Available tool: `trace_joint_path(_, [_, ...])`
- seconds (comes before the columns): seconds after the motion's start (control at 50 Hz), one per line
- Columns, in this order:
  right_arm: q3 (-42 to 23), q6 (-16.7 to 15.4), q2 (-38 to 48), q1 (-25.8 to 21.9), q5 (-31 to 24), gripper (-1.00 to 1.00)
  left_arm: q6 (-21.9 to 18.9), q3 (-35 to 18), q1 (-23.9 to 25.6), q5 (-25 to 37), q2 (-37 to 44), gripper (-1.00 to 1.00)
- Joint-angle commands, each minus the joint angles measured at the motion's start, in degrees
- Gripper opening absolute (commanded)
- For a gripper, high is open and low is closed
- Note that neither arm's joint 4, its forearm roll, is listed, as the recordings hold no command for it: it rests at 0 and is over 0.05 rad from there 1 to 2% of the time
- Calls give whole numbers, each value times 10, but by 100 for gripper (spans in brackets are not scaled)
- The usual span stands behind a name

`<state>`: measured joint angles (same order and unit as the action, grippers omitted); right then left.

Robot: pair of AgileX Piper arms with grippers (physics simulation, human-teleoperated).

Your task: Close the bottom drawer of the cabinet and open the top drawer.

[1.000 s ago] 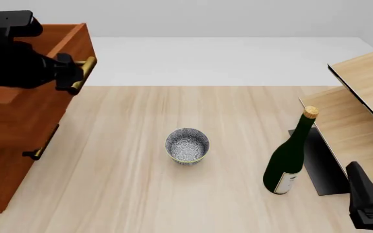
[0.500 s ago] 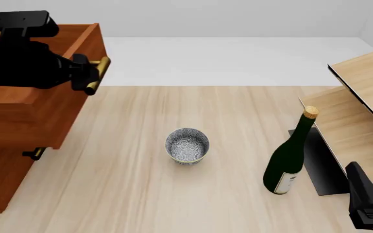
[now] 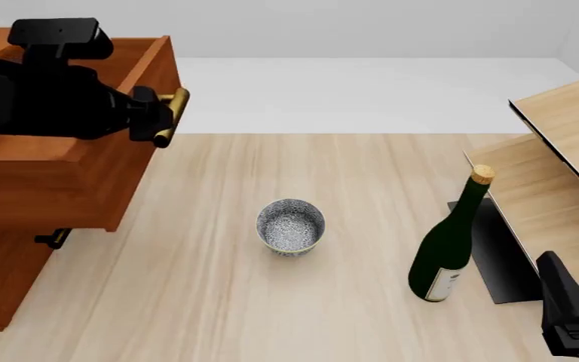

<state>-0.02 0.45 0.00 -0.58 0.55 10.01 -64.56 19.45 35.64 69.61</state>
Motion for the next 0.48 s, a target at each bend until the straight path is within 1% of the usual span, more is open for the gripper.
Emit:
trace_joint_path(0.02, [0, -1, 0, -2, 1, 100, -22, 2, 35, 0, -3, 100])
trace_joint_path(0.34, [0, -1, 0, -1, 1, 100, -11, -10, 54, 4, -8, 100])
trace_joint_path(0.42, [0, -2, 0, -2, 2, 100, -8, -19, 53, 11, -19, 100])
trace_joint_path(0.48, [0, -4, 0, -3, 2, 100, -4, -35, 46, 25, -44, 100])
